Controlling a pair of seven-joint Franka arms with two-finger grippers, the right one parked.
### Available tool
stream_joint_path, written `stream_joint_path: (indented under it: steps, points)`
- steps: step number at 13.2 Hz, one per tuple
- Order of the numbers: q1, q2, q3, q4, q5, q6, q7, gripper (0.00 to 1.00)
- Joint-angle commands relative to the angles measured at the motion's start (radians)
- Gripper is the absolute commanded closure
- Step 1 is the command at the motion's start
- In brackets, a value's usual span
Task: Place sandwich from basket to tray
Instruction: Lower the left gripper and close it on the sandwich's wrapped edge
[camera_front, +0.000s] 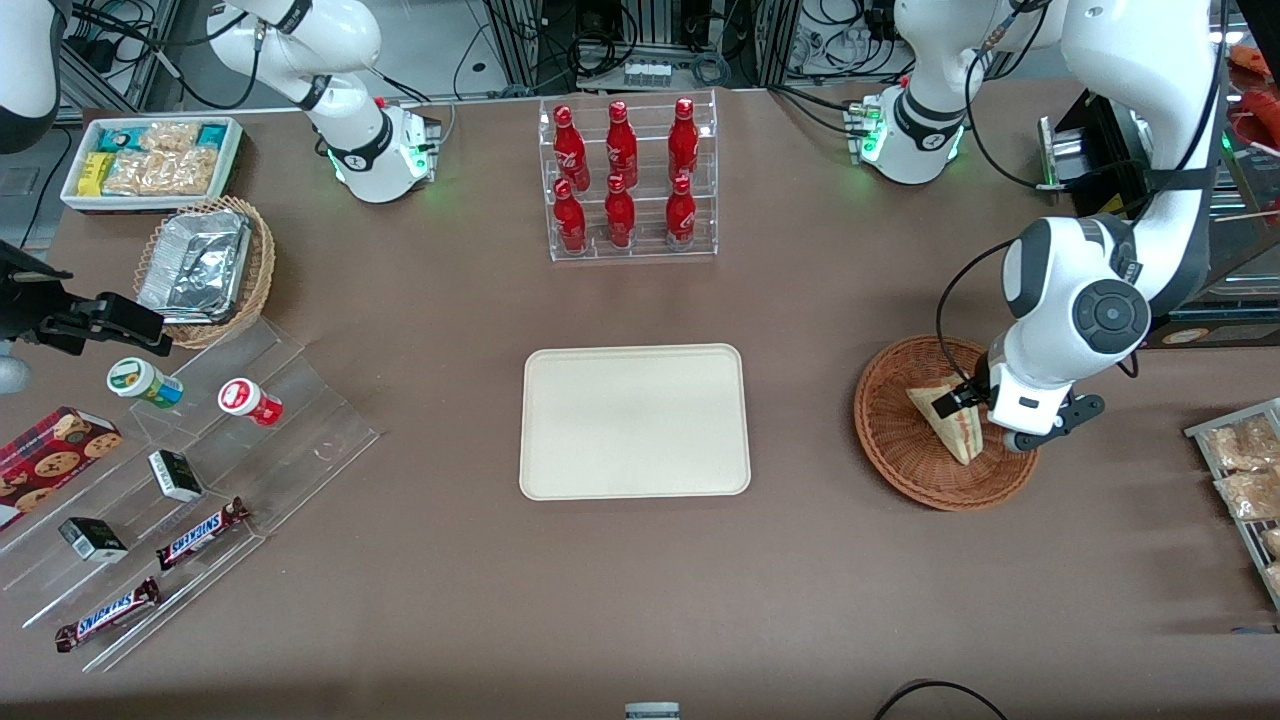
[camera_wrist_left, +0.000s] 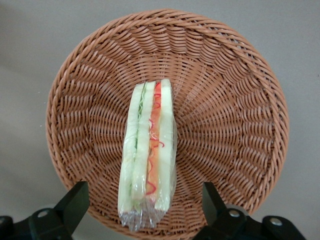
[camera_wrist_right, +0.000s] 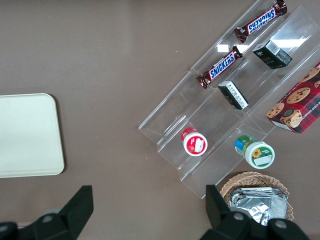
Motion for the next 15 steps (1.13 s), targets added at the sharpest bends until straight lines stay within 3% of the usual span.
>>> stream_joint_path:
  steps: [1,5,6,9,10,15]
  points:
    - [0.004,0.016,0.003,-0.045,-0.015,0.087,-0.015,0.0]
    - [0.005,0.039,0.003,-0.08,-0.021,0.16,-0.015,0.02]
    - [0.005,0.045,0.003,-0.087,-0.021,0.161,-0.015,0.21]
    - [0.007,0.045,0.003,-0.096,-0.021,0.161,-0.015,0.91]
    - [0.005,0.053,0.003,-0.096,-0.021,0.161,-0.015,1.0]
    - [0.004,0.046,0.003,-0.065,-0.015,0.141,0.003,1.0]
